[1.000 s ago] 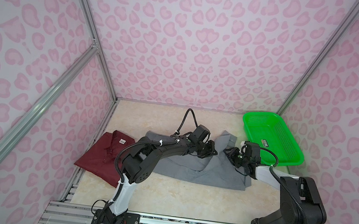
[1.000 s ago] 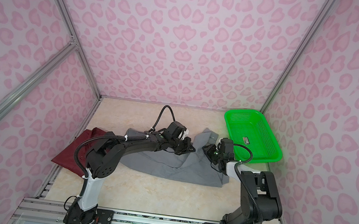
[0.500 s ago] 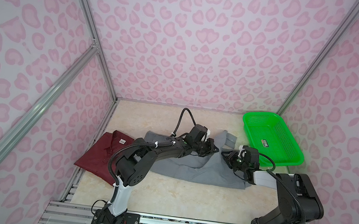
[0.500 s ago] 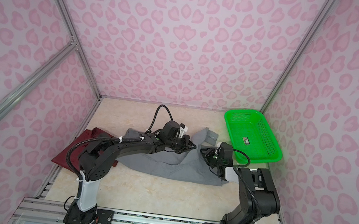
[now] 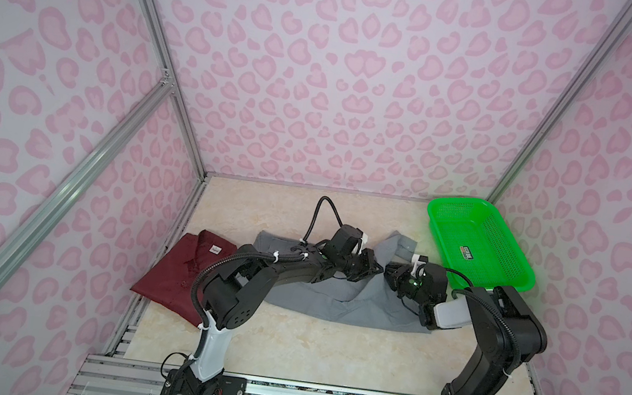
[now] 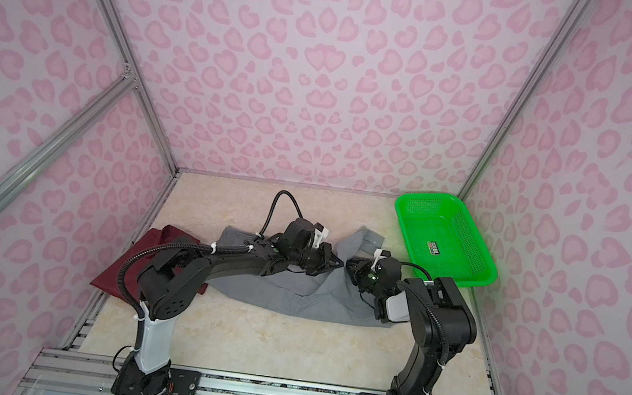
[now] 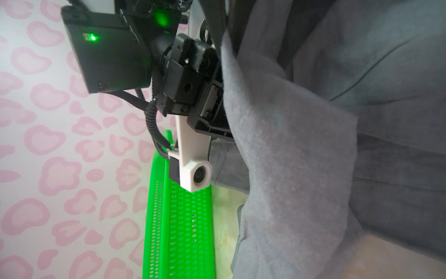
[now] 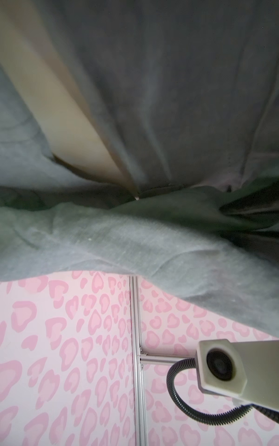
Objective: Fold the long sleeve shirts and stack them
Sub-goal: 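Move the right gripper to the grey sleeve cuff and grasp it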
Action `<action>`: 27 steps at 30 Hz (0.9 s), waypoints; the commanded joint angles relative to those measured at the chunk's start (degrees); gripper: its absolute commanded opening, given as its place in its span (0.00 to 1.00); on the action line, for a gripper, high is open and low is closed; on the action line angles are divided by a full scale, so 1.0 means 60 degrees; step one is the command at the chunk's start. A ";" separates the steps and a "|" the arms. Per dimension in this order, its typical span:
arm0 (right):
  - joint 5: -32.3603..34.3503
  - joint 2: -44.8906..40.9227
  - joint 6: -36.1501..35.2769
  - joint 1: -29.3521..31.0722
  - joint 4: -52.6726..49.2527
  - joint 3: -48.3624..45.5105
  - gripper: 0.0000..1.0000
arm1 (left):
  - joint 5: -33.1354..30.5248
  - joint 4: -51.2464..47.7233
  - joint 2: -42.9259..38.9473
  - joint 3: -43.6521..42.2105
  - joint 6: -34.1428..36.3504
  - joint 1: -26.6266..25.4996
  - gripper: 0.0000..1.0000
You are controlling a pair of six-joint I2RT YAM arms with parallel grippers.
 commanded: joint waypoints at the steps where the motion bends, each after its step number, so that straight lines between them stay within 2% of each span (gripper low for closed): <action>1: 0.0211 -0.0020 0.0031 -0.0076 0.0312 0.0069 0.00 | 0.0020 0.0549 -0.0190 -0.0080 -0.0093 -0.0002 0.03; 6: 0.0436 -0.0647 -0.0523 -0.0363 -0.0721 0.0223 0.00 | 0.0005 0.0563 -0.0227 -0.0234 -0.0037 0.0007 0.04; 9: 0.0837 -0.1498 -0.1627 -0.0585 -0.2666 0.0592 0.00 | -0.0087 0.0391 -0.0299 -0.0390 0.0089 0.0048 0.04; 12: 0.1704 -0.2538 -0.3359 -0.0570 -0.5493 0.1398 0.00 | -0.0195 0.0271 -0.0417 -0.0677 0.0159 0.0149 0.04; 15: 0.2523 -0.3338 -0.4458 -0.0483 -0.7232 0.1992 0.00 | -0.0197 0.0019 -0.0439 -0.0840 0.0254 0.0258 0.03; 18: 0.3522 -0.3986 -0.5528 -0.0092 -0.8936 0.2856 0.00 | -0.0215 -0.0210 -0.0453 -0.0931 0.0340 0.0318 0.07; 22: 0.5261 -0.4068 -0.7198 0.1338 -1.1075 0.4464 0.00 | -0.0314 -0.0433 -0.0668 -0.1020 0.0608 0.0422 0.16; 24: 0.5517 -0.3896 -0.6721 0.1533 -1.1358 0.4629 0.00 | -0.0420 -0.0916 -0.0815 -0.1072 0.0776 0.0470 0.16; 25: 0.4759 -0.3781 -0.6742 0.1317 -1.1057 0.4506 0.09 | -0.0444 -0.1076 -0.0872 -0.1081 0.0886 0.0488 0.16; 26: 0.4372 -0.3667 -0.6893 0.1164 -1.0880 0.4470 0.23 | -0.0480 -0.1176 -0.0891 -0.1128 0.0961 0.0504 0.16; 27: 0.4548 -0.3526 -0.7019 0.1146 -1.0991 0.4559 0.41 | -0.0511 -0.1258 -0.0919 -0.1172 0.1007 0.0501 0.16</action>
